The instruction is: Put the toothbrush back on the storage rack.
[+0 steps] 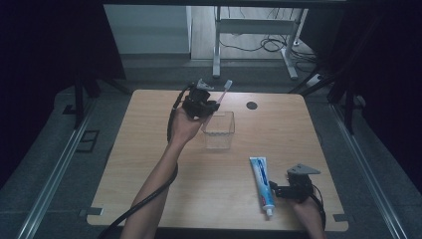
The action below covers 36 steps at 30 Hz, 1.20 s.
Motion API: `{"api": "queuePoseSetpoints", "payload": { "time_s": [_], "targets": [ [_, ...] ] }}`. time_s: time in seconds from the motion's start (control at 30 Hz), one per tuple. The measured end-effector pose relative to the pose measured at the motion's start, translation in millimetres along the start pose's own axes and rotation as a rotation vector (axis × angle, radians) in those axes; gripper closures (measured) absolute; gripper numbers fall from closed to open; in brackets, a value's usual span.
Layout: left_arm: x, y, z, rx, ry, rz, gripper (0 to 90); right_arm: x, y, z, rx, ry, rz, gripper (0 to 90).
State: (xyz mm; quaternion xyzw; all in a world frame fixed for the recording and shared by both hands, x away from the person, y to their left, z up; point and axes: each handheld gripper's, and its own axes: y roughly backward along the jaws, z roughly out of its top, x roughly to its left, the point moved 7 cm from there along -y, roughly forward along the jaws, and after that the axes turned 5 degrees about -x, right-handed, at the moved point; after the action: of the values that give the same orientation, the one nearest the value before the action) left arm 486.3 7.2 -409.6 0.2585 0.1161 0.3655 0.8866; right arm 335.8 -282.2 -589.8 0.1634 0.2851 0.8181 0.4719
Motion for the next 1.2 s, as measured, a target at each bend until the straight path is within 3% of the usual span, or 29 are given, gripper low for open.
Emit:
{"api": "queuePoseSetpoints", "payload": {
  "time_s": [0.47, 0.83, 1.2],
  "targets": [
    [-2.9, -27.2, -4.1, -0.025, -0.015, 0.022, 79.0, 0.2, -0.1, -0.1, 0.001, -0.002, 0.001, 13.0],
    [-4.0, -43.0, -19.5, -0.019, -0.007, 0.022, 79.0, 0.2, 0.0, -0.1, 0.001, -0.002, 0.001, 13.0],
    [-7.3, -60.4, -40.5, 0.018, -0.005, 0.026, 78.9, 0.1, -0.1, -0.1, 0.001, -0.001, 0.001, 13.0]
  ]
}}
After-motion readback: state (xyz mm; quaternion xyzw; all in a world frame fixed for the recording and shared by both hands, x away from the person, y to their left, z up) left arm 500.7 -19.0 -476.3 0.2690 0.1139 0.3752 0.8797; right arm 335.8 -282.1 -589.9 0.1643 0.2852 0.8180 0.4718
